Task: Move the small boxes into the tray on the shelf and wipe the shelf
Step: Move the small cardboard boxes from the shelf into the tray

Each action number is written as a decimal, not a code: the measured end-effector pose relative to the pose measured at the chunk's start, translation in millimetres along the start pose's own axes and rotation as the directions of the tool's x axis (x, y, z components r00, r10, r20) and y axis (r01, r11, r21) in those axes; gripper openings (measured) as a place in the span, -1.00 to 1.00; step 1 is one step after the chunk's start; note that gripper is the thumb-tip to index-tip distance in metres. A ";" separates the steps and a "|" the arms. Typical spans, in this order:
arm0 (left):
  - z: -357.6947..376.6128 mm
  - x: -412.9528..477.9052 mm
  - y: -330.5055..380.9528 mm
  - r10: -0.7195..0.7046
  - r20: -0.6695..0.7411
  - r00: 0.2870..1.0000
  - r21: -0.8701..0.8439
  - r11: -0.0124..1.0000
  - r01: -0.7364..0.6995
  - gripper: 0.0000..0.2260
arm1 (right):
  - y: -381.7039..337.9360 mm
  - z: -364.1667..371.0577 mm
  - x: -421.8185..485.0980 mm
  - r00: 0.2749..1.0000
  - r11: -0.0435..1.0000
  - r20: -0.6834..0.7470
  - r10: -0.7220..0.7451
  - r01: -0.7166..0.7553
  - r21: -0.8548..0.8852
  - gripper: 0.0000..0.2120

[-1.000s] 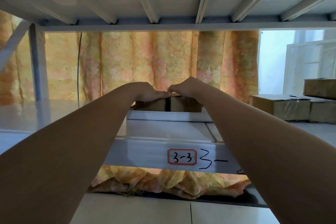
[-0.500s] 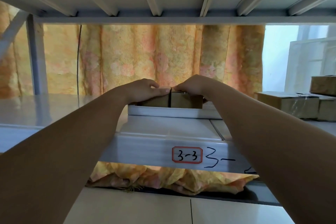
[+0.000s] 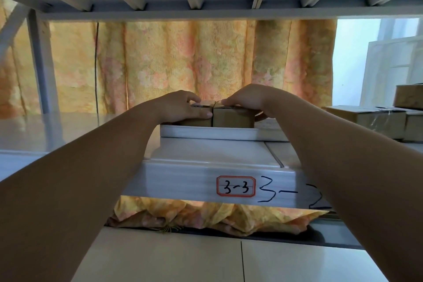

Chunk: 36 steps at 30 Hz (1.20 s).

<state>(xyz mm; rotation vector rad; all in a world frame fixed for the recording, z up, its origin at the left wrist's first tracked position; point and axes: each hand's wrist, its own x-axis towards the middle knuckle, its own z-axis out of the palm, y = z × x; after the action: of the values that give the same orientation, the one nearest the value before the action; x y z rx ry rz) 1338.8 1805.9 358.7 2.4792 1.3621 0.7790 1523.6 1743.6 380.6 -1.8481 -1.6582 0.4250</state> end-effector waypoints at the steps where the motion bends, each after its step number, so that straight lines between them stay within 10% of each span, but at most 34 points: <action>1: 0.2 0.0 0.2 0.006 0.001 1.000 0.030 1.000 -0.006 -0.34 | 0.0 -0.1 -0.3 1.000 1.000 -0.001 0.002 -0.002 0.006 -0.71; 21: 5.9 -6.3 10.4 0.178 0.005 0.984 0.403 0.900 -0.164 -0.39 | 1.4 -0.8 -6.8 0.999 0.998 0.008 -0.039 0.040 -0.054 -0.64; 36: 8.7 -11.8 15.7 0.188 -0.024 0.982 0.319 0.932 -0.170 -0.47 | -10.4 0.6 -23.9 0.998 0.957 0.031 -0.052 0.059 -0.284 -0.60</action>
<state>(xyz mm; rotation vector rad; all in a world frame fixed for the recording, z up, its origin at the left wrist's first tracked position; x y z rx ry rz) 1349.7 1788.0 353.8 2.8841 1.3879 0.7162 1511.2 1720.7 382.8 -1.9999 -1.8622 0.1913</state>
